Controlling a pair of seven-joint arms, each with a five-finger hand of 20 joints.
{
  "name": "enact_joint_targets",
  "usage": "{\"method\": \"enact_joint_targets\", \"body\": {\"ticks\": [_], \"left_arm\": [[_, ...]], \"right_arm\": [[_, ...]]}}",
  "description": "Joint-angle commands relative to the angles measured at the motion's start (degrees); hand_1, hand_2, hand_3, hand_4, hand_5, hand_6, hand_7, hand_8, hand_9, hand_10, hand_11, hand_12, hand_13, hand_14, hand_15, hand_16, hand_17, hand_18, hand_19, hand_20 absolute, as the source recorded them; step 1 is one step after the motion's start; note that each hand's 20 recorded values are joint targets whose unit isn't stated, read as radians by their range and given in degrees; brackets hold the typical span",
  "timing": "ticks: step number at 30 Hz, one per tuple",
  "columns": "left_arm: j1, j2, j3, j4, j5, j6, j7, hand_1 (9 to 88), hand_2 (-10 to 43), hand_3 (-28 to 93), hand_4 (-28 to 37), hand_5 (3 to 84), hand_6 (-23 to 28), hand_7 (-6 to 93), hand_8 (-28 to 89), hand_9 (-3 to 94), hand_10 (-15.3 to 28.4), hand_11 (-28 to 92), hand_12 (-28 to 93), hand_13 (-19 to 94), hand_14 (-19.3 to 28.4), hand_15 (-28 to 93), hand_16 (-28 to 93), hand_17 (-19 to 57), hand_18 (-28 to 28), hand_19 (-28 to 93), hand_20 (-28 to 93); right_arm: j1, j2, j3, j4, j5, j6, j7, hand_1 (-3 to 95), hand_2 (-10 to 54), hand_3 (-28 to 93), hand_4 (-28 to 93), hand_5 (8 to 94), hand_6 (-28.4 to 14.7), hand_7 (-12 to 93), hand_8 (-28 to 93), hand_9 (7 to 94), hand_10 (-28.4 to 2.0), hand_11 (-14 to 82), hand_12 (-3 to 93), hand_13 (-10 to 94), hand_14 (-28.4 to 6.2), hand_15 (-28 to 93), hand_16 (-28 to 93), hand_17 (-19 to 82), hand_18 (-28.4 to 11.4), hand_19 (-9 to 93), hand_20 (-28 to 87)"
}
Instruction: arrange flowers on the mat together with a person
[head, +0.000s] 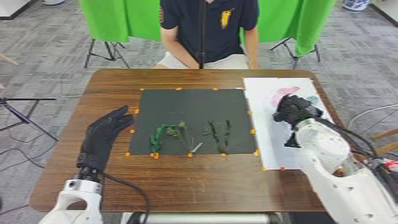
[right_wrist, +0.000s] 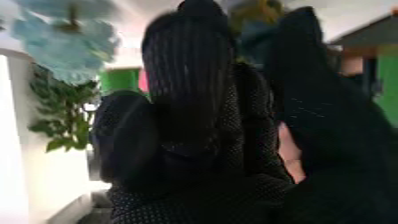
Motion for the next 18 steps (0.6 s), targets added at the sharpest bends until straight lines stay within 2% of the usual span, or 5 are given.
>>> {"method": "enact_joint_targets", "body": {"ticks": [1, 3, 7, 14, 18], "left_arm": [[1.27, -0.89, -0.62, 0.05, -0.42, 0.17, -0.59, 24.6, -2.2, 63, -19.9, 46.2, 5.5, 9.1, -5, 45.9, 14.1, 15, 13, 36, 17.5, 10, 4, 3.8, 13.1, 9, 17], [1.33, -0.89, -0.96, 0.08, -0.51, 0.55, -0.49, 24.6, -2.2, 63, -19.9, 46.2, 5.5, 9.1, -5, 45.8, 14.1, 15, 13, 36, 17.5, 10, 4, 3.8, 13.1, 9, 17], [1.25, -0.91, -2.14, 0.12, -0.82, 1.91, 0.53, 24.6, -2.2, 63, -19.9, 46.2, 5.5, 9.1, -5, 45.9, 14.2, 15, 13, 36, 17.6, 10, 4, 3.7, 13.1, 9, 17], [2.33, -0.43, -4.58, 0.25, -3.02, 5.11, 1.23, 24.6, -2.1, 63, -19.9, 46.4, 5.5, 9.5, -5, 46.1, 14.2, 15, 14, 37, 17.6, 10, 4, 3.9, 13.1, 9, 17], [3.23, -0.33, -5.29, 0.56, -4.46, 6.66, 1.88, 24.5, -2.0, 63, -19.9, 46.4, 5.4, 9.6, -5, 46.3, 14.2, 15, 13, 37, 17.7, 11, 4, 4.1, 13.1, 9, 17]], "right_arm": [[-4.47, -0.10, -1.57, 1.23, -2.12, 3.23, -2.05, 88.2, -9.5, -19, 23, 76.9, 1.3, 17, 4, 92.5, -9.5, 5.2, 25.8, 94, -0.8, 51, 19, 71, -7.2, 91, 30], [-4.83, -0.02, -1.59, 1.18, -1.75, 4.43, -2.38, 92.4, -9.5, -28, 30, 79.3, 1.3, 17, 6, 93.6, -9.5, 5.1, 26.7, 94, -0.5, 52, 19, 71, -7.3, 91, 30], [-4.41, 0.87, -1.23, -1.15, -2.10, 7.02, -1.84, 94.4, -9.5, -28, 34, 82.4, 1.4, 18, 7, 93.7, -9.2, 9.6, 25.7, 94, -0.5, 55, 18, 72, -7.8, 93, 30], [2.07, 2.83, -1.37, -11.34, 0.92, 7.73, -1.53, 94.6, -9.5, -28, 38, 84.0, 0.3, 18, 7, 93.7, -9.7, 11.8, 25.1, 94, -0.4, 57, 18, 74, -6.6, 93, 29], [9.72, -0.21, -7.23, -12.78, 2.30, 6.73, -4.06, 94.6, -9.5, -28, 39, 84.2, 0.0, 17, 7, 93.7, -9.8, 11.6, 24.9, 94, -0.5, 57, 17, 74, -6.7, 93, 29]]}}
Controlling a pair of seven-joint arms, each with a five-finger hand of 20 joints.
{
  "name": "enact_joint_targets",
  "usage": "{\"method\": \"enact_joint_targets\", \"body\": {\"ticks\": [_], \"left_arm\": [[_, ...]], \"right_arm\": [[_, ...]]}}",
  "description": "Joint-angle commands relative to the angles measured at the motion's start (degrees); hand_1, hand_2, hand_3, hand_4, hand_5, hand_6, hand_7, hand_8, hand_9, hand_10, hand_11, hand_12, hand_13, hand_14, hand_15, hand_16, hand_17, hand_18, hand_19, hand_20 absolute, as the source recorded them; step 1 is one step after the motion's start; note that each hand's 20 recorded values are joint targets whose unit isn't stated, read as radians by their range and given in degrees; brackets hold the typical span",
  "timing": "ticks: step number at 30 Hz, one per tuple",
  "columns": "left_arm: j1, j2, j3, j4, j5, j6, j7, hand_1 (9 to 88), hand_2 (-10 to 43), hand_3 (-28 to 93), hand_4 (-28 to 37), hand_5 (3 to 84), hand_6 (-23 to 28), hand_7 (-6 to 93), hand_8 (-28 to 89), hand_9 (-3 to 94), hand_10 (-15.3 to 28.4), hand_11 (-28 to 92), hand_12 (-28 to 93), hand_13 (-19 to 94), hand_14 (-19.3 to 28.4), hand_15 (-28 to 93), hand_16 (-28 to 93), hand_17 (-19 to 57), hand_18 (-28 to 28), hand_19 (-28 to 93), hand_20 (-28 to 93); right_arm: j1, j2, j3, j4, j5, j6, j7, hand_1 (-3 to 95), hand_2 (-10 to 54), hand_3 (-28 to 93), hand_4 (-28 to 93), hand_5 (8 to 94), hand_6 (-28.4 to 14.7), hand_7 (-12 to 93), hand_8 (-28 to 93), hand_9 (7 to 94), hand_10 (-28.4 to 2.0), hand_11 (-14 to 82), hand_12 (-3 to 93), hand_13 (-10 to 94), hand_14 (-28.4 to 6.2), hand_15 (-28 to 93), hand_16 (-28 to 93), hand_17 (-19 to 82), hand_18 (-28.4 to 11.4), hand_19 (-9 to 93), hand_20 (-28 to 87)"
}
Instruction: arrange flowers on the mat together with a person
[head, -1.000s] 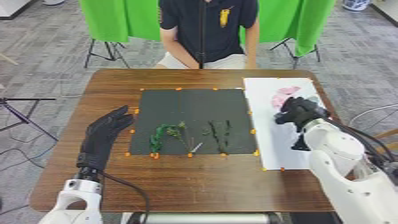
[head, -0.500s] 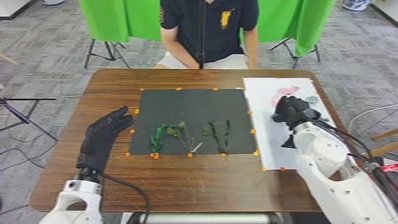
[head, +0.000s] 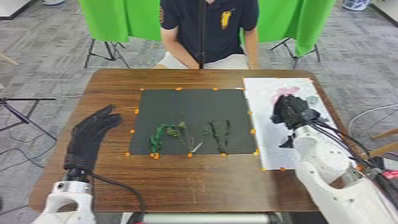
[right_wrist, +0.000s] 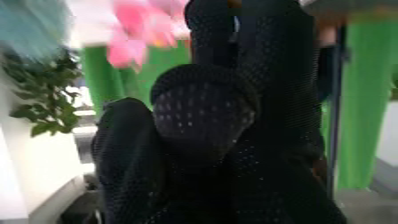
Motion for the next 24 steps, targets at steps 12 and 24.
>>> {"method": "enact_joint_targets", "body": {"ticks": [12, 24], "left_arm": [[0.79, -0.62, 0.16, 3.64, -4.28, 5.99, 3.57, 23.5, 0.9, 61, -20.4, 47.0, 6.7, 8.4, -5, 46.5, 15.8, 16, 13, 37, 18.1, 11, 3, 5.8, 12.3, 9, 17], [1.04, -0.01, 2.65, 3.78, -7.08, 7.21, 5.08, 16.6, 24.8, 59, -28.2, 50.3, 12.8, 3.7, -3, 47.6, 23.5, 18, 13, 36, 21.7, 23, -1, 4.8, 12.7, 13, 16]], "right_arm": [[27.60, -26.06, -26.38, 11.28, -2.91, -6.94, -14.73, 94.6, -9.5, -18, 31, 83.1, -0.5, 16, 8, 93.7, -9.5, 7.8, 25.8, 94, -0.7, 57, 18, 73, -7.7, 93, 35], [27.12, -32.30, -30.85, 18.55, -11.98, -13.64, -18.40, 89.1, -6.7, 12, 5, 76.0, 0.1, 20, 7, 89.7, -8.8, 6.1, 26.8, 94, 0.0, 52, 26, 67, -8.2, 93, 46]]}}
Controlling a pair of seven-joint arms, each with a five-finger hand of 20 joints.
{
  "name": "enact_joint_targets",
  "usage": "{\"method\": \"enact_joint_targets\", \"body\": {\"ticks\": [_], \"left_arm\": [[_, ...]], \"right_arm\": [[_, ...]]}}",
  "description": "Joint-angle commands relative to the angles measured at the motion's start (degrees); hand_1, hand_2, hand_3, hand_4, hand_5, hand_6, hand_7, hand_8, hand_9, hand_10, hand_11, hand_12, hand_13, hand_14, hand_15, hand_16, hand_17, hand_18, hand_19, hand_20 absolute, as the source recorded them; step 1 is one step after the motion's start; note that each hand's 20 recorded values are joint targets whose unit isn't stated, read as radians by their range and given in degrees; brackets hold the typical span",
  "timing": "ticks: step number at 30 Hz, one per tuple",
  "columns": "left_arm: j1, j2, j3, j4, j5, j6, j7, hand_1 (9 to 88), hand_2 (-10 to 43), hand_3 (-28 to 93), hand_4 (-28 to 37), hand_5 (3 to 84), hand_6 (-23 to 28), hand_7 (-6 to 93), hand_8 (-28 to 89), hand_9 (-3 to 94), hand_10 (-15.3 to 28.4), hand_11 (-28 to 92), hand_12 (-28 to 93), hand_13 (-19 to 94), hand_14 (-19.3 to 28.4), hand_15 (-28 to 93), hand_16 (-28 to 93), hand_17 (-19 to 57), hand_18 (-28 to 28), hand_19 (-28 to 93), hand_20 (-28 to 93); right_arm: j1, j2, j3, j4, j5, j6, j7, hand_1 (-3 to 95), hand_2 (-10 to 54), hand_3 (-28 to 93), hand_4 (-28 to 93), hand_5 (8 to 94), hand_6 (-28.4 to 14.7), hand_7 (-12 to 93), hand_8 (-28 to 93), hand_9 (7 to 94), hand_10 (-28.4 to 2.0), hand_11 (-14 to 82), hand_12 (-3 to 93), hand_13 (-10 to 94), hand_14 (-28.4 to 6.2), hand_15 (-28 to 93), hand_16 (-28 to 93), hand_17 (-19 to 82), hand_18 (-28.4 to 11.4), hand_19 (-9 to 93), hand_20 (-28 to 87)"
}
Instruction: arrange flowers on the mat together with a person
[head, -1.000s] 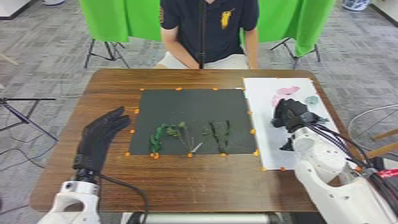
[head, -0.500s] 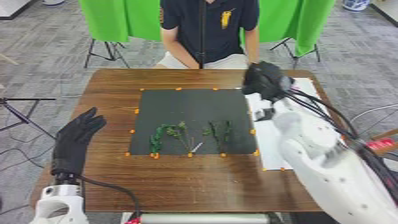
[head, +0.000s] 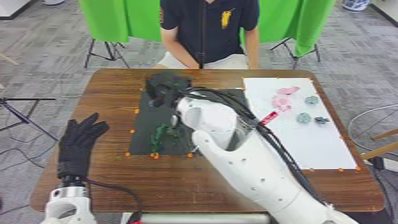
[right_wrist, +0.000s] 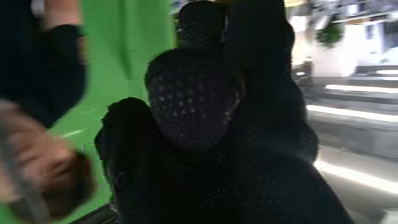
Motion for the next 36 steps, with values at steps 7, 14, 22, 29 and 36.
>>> {"method": "enact_joint_targets", "body": {"ticks": [7, 14, 22, 29, 36], "left_arm": [[0.18, 0.42, 1.27, 0.58, -1.81, 0.14, 0.55, 19.9, 29.1, 57, -28.3, 51.8, 13.9, 4.4, -2, 48.1, 27.9, 15, 14, 34, 24.3, 27, -3, 4.7, 12.8, 14, 15], [-0.18, 0.61, 1.28, 0.66, -1.38, 0.08, 0.14, 17.3, 26.9, 59, -28.3, 52.6, 13.8, 4.6, -2, 47.9, 28.4, 11, 16, 32, 26.8, 26, -3, 4.1, 13.0, 15, 15], [-0.67, 0.56, 1.46, 0.75, -1.16, -0.21, -0.14, 15.9, 20.5, 60, -28.3, 47.8, 7.3, 6.7, -3, 46.8, 19.4, 13, 15, 36, 20.1, 15, 0, 5.1, 12.6, 12, 15], [-0.99, 0.47, 1.52, 0.85, -1.33, -0.88, -0.17, 16.2, 20.5, 61, -28.3, 48.0, 7.3, 7.0, -4, 46.7, 20.0, 13, 14, 37, 20.4, 15, 1, 5.6, 12.5, 11, 15], [-0.96, 0.40, 1.50, 0.75, -1.14, -1.04, -0.42, 15.7, 19.7, 62, -28.3, 48.3, 7.6, 7.0, -4, 46.8, 19.9, 13, 14, 36, 20.3, 15, 0, 5.3, 12.6, 11, 15]], "right_arm": [[-2.27, -3.47, -3.38, 4.20, -6.59, -4.76, -1.62, 83.9, -6.9, 15, 2, 75.0, 1.9, 25, 2, 91.5, -6.8, 6.0, 26.5, 94, 2.0, 54, 24, 69, -7.5, 93, 42], [-2.45, -3.72, -2.97, 5.04, -7.35, -5.56, -1.70, 78.6, -8.4, 20, -1, 74.1, 3.2, 28, -1, 92.3, -6.1, 5.3, 26.5, 94, 2.4, 55, 22, 71, -7.3, 93, 40], [-2.29, -3.20, -3.28, 4.61, -7.46, -5.62, -2.11, 87.0, -9.5, -13, 23, 78.0, 2.9, 20, 1, 93.6, -8.1, 5.6, 26.1, 94, 1.3, 57, 20, 72, -7.4, 93, 37], [-2.42, -2.25, -4.11, 3.51, -5.81, -6.13, -1.66, 89.5, -9.5, -25, 30, 78.1, 3.6, 17, 0, 93.7, -8.4, 6.0, 26.4, 94, 0.9, 57, 20, 72, -8.0, 93, 38], [-2.35, -1.90, -4.29, 2.96, -5.25, -6.24, -1.86, 88.8, -9.5, -27, 30, 75.0, 3.9, 17, -3, 93.7, -8.3, 6.5, 25.7, 94, 0.8, 57, 20, 72, -8.2, 93, 38]]}}
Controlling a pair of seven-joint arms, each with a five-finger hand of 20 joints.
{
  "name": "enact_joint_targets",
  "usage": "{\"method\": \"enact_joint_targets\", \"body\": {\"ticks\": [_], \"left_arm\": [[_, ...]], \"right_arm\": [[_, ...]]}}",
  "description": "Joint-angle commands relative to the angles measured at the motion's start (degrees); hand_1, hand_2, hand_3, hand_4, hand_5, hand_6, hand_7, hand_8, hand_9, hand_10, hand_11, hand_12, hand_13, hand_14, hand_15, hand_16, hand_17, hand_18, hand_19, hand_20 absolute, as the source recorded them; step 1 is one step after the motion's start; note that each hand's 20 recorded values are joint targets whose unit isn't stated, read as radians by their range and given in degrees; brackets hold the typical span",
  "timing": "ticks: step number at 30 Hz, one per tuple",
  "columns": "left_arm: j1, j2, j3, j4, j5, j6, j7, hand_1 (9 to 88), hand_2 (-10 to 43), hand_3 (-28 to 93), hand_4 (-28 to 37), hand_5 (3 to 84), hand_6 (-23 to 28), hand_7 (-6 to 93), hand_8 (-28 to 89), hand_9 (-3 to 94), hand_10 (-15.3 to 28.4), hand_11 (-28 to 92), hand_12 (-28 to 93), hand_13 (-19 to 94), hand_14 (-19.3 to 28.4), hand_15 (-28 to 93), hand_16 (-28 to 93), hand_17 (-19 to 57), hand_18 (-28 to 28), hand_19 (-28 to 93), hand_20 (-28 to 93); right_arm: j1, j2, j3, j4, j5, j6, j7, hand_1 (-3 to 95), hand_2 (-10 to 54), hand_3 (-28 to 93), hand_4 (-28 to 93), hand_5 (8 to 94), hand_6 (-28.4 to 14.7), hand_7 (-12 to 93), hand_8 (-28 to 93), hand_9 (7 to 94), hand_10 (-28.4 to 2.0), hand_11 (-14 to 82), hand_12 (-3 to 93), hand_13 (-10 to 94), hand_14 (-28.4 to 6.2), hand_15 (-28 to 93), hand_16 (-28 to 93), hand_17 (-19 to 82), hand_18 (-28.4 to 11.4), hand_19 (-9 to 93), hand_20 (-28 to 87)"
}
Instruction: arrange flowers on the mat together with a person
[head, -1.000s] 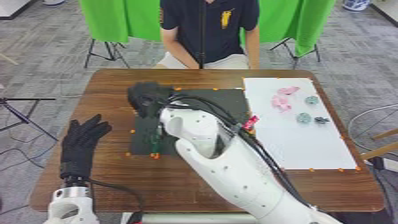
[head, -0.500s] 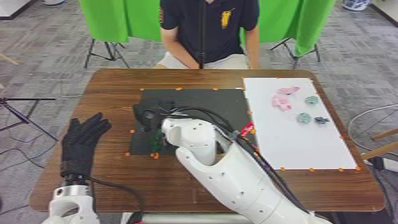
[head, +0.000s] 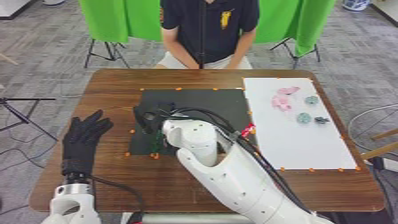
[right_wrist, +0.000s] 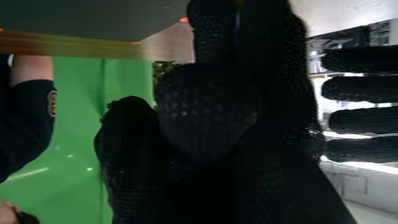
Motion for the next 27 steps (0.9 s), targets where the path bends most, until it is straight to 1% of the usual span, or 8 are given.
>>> {"method": "enact_joint_targets", "body": {"ticks": [1, 4, 6, 9, 16, 20, 23, 27], "left_arm": [[0.31, -0.27, 0.19, 0.35, 0.13, -0.78, -0.69, 15.4, 19.6, 63, -28.3, 48.7, 8.4, 6.5, -4, 46.8, 21.7, 13, 14, 36, 20.9, 16, 1, 5.4, 12.6, 11, 15], [0.03, -0.23, 0.16, 0.48, 0.33, -1.00, -0.95, 15.7, 18.4, 63, -28.3, 49.2, 9.1, 6.1, -3, 46.7, 22.3, 13, 14, 36, 21.6, 17, 1, 5.3, 12.6, 11, 15], [-0.01, -0.22, 0.17, 0.48, 0.23, -0.99, -0.95, 16.0, 17.2, 63, -28.3, 47.5, 6.7, 7.7, -4, 47.0, 18.3, 14, 14, 37, 20.0, 15, 0, 5.5, 12.5, 10, 15], [0.11, -0.26, 0.06, 0.39, 0.37, -0.90, -1.09, 16.2, 16.0, 62, -28.3, 45.1, 2.8, 11.3, -6, 47.3, 12.8, 14, 13, 39, 16.4, 12, 1, 6.3, 12.1, 8, 15], [0.44, -0.24, 0.01, 0.16, 0.37, -0.75, -1.16, 16.0, 14.7, 63, -28.3, 45.1, 3.7, 11.4, -7, 47.2, 13.7, 14, 13, 39, 17.0, 11, 1, 6.8, 12.0, 7, 16], [0.44, -0.46, 0.08, 0.14, 0.46, -0.73, -1.11, 16.3, 13.5, 63, -28.3, 43.4, 0.2, 15.6, -8, 47.9, 9.2, 15, 13, 38, 14.1, 11, 1, 6.9, 12.0, 7, 16], [0.65, -0.60, 0.09, -0.06, 0.48, -0.58, -1.07, 16.4, 12.5, 64, -28.3, 43.4, -0.1, 17.0, -9, 48.3, 9.4, 15, 12, 38, 13.9, 12, 1, 7.1, 11.9, 6, 16], [0.20, -1.04, -0.02, 0.16, 1.63, -1.34, -1.89, 16.3, 12.0, 65, -28.3, 45.3, 2.8, 14.5, -8, 48.0, 12.8, 16, 13, 38, 15.9, 12, 1, 6.8, 11.9, 6, 17]], "right_arm": [[0.10, 0.53, -0.52, -0.97, 0.45, -0.32, -0.07, 88.1, -9.5, -26, 29, 74.0, 3.9, 17, -3, 93.7, -8.4, 6.7, 25.5, 94, 0.8, 57, 20, 72, -8.1, 93, 38], [0.22, 0.74, -0.55, -0.96, 0.91, -0.35, 0.06, 83.4, -9.5, -13, 18, 72.9, 3.7, 18, -3, 92.8, -8.4, 8.2, 24.6, 94, 0.9, 56, 21, 72, -8.1, 93, 38], [0.29, 0.96, -0.65, -1.09, 1.07, -0.34, 0.05, 85.7, -9.5, -26, 28, 73.4, 3.8, 17, -2, 92.6, -8.9, 9.6, 23.5, 94, 0.7, 56, 21, 72, -8.2, 93, 38], [0.30, 1.08, -0.63, -1.31, 1.50, -0.51, 0.05, 83.1, -9.5, -28, 33, 74.8, 4.2, 15, -6, 92.9, -10.0, 11.9, 21.7, 94, -0.2, 57, 20, 72, -8.4, 93, 38], [1.18, 1.93, -1.02, -2.13, 2.79, -0.08, 0.27, 80.1, -9.5, -28, 37, 71.0, 4.6, 15, -12, 92.4, -10.4, 14.3, 19.1, 94, -0.4, 57, 20, 72, -8.7, 93, 39], [1.93, 2.51, -0.43, -2.69, 4.01, 0.71, 0.82, 71.5, -9.5, -28, 65, 73.0, 4.7, 14, -12, 92.9, -11.1, 15.7, 16.0, 94, -0.7, 58, 19, 72, -9.0, 93, 38], [2.99, 4.34, 1.26, -6.47, 9.08, 3.16, 2.63, 67.5, -9.5, -28, 73, 73.5, 4.7, 14, -11, 93.4, -11.2, 15.5, 16.4, 94, -0.8, 58, 19, 72, -9.0, 93, 38], [-0.47, 8.23, 9.82, -16.76, 18.59, 8.97, 4.81, 67.5, -9.5, -28, 60, 71.3, 4.4, 14, -12, 93.4, -10.8, 15.5, 16.7, 94, -0.4, 57, 19, 72, -8.4, 93, 37]]}}
